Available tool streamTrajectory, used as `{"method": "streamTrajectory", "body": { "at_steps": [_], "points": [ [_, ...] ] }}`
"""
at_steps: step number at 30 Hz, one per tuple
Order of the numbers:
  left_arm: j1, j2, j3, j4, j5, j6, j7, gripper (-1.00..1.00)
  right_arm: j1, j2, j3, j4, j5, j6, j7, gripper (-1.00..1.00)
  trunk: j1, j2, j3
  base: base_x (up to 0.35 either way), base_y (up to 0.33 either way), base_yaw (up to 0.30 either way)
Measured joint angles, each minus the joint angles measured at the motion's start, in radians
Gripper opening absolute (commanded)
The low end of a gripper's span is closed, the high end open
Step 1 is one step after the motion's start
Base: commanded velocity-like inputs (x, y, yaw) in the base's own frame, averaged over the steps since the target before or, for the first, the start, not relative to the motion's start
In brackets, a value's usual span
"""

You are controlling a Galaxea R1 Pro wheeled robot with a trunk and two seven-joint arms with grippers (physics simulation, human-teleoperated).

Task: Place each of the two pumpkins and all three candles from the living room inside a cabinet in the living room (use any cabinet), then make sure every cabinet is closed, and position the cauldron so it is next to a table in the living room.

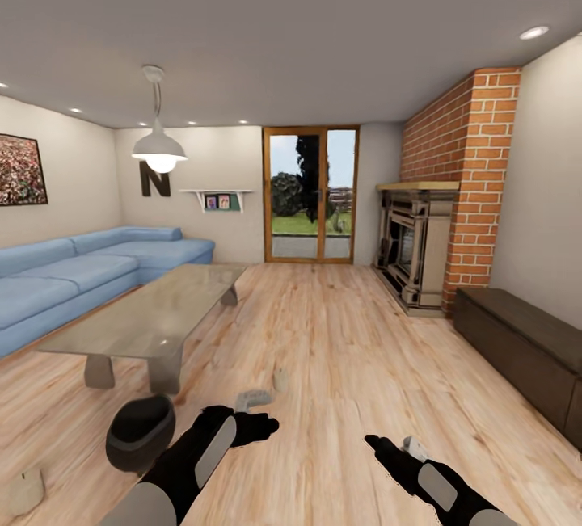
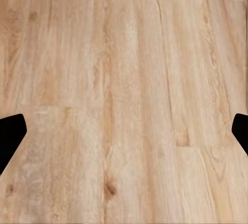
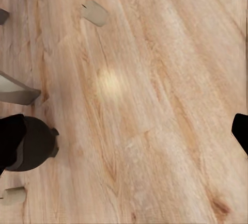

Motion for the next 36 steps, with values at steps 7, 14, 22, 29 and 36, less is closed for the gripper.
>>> {"method": "streamTrajectory", "body": {
  "at_steps": [7, 14, 22, 29, 36],
  "points": [
    [0.0, 0.0, -0.002, 0.0, 0.0, 0.0, 0.0, 1.0, 0.0, 0.0, -0.001, 0.024, 0.0, -0.009, 0.0, 1.0, 0.0, 0.0, 0.008, 0.311, -0.032, -0.24],
    [0.0, -0.001, -0.002, 0.0, 0.0, 0.0, 0.0, 1.0, 0.0, 0.0, -0.002, 0.034, 0.0, -0.021, 0.0, 1.0, 0.0, 0.0, 0.015, 0.31, -0.088, -0.24],
    [0.0, -0.001, -0.002, 0.001, 0.0, 0.0, 0.0, 1.0, 0.0, -0.001, -0.002, 0.04, 0.0, -0.023, -0.002, 1.0, 0.0, 0.0, 0.024, 0.213, -0.172, -0.24],
    [0.0, 0.0, -0.001, 0.001, 0.0, 0.0, 0.0, 1.0, 0.0, -0.002, -0.001, 0.044, 0.0, -0.026, -0.002, 1.0, 0.001, 0.0, 0.031, 0.019, -0.146, -0.244],
    [0.0, 0.0, 0.001, 0.001, 0.001, 0.0, -0.001, 1.0, 0.0, -0.006, -0.002, 0.044, 0.0, -0.027, -0.002, 1.0, 0.001, 0.0, 0.038, 0.001, -0.01, -0.262]
  ]
}}
